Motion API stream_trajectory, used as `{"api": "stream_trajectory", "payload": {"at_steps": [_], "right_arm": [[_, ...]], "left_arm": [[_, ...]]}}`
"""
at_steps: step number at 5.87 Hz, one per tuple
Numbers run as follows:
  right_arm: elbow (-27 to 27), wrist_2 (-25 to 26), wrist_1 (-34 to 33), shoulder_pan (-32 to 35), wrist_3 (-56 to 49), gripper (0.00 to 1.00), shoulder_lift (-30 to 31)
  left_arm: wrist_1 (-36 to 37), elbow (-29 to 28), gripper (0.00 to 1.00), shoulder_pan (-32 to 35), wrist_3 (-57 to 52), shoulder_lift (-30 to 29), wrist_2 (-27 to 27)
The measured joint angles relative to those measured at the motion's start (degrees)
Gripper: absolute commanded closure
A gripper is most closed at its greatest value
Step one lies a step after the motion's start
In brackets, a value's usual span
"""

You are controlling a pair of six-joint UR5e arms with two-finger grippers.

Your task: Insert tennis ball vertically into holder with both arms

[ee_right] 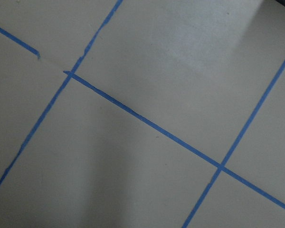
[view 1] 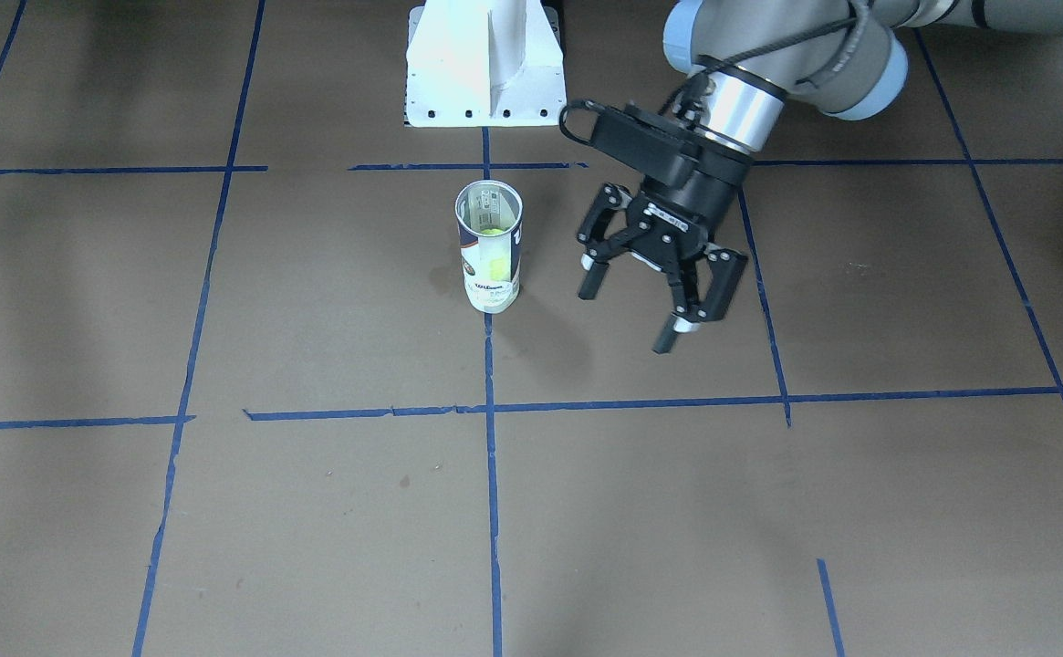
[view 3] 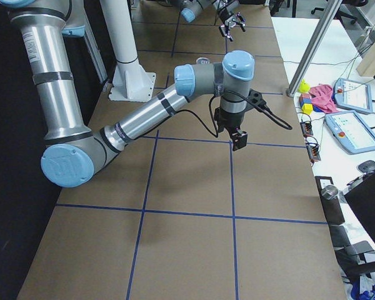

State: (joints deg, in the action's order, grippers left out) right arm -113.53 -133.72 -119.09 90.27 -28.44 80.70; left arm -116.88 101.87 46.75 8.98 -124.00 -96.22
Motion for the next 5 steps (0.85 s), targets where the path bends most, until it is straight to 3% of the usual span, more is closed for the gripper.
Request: {"api": "stream_trajectory", "payload": {"at_steps": [3,4,5], "right_arm": [[4.68,0.04,2.07,2.50,-1.72,0.00,7.64],[9.00,0.07,8.11,2.65,-1.66,0.00,9.66],[14.27,0.14,18.32,2.68,-1.68,0.00,11.63]], "left_arm": [[15.83,-0.92,0.00,10.07,-15.31,1.81,-3.88],[22.47,-0.89,0.00,14.93,-16.24,2.31,-9.67],[26.95,-0.87,0.00,20.40,-17.41,3.81,-16.28]]}}
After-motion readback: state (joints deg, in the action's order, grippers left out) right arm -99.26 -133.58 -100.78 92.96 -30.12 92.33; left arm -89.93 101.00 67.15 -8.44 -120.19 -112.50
